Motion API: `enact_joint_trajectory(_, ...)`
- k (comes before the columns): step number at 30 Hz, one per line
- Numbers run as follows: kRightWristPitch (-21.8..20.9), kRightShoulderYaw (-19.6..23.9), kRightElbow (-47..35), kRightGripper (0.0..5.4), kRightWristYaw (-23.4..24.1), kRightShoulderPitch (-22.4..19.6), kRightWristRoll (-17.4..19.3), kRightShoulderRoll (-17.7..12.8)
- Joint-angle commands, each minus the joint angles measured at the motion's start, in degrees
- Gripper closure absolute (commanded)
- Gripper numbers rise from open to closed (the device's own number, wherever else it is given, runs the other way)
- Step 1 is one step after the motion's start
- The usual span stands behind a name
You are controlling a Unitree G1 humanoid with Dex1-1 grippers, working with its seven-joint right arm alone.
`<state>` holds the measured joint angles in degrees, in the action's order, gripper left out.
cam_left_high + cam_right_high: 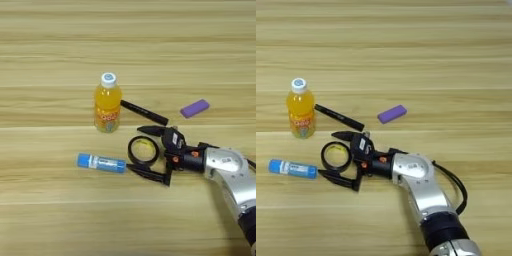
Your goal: Move the objects on the table
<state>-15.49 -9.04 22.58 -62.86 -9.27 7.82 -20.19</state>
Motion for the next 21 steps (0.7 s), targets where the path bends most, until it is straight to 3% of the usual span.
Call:
enact_joint_trajectory(1,-0.9,1.9,-3.8,0.05,0.7,-2.4,2.4,-1.1)
enact_joint_trajectory(21,-0.5,5.5,-7.7,0.05,-1.5,-1.8,7.7,-1.3)
